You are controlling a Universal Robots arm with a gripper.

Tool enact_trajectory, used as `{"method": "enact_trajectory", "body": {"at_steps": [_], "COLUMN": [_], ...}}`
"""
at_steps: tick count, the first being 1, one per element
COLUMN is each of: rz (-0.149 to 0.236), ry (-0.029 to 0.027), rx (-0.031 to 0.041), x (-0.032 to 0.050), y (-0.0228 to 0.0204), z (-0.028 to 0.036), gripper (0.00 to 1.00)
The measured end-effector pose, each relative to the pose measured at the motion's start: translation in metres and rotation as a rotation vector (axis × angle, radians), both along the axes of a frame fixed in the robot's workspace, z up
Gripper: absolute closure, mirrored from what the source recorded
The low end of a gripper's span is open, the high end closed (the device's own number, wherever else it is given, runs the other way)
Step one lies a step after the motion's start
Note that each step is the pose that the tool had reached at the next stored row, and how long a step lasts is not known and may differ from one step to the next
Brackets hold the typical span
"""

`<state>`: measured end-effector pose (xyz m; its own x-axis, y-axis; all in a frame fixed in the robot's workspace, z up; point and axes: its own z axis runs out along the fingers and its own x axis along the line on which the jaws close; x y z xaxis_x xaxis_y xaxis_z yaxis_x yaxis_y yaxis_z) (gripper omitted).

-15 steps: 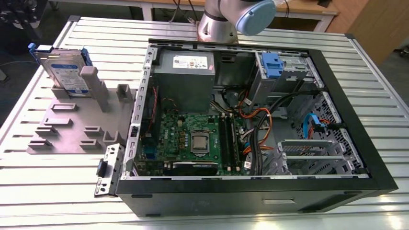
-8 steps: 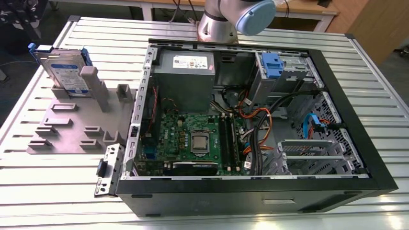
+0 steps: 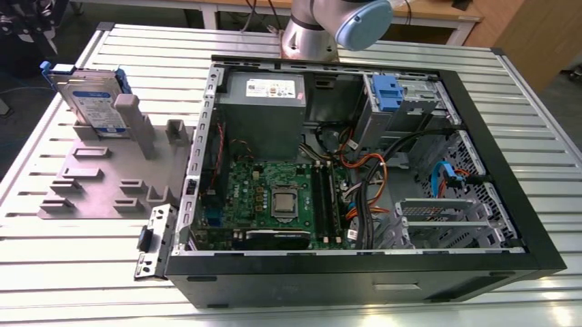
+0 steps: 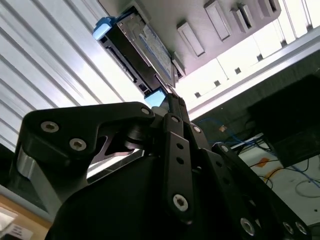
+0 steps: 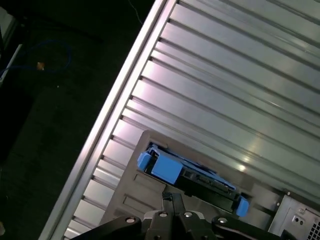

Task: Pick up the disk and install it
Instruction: 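Pick up the disk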

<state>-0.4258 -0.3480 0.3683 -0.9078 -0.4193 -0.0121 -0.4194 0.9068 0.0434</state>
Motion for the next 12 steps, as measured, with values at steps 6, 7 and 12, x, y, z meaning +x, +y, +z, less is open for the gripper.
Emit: {"method": "enact_trajectory", "body": {"at_steps": [6, 7, 12], "rz": [0.076, 0.086, 0.109], "ry": [0.0000, 0.0000, 0.0000], "rx": [0.0000, 0.0000, 0.0000], "x": [0.0000, 0.0000, 0.0000], "y": [0.0000, 0.0000, 0.0000], "z": [0.0000, 0.0000, 0.0000], "gripper": [0.89, 0.89, 0.89]}}
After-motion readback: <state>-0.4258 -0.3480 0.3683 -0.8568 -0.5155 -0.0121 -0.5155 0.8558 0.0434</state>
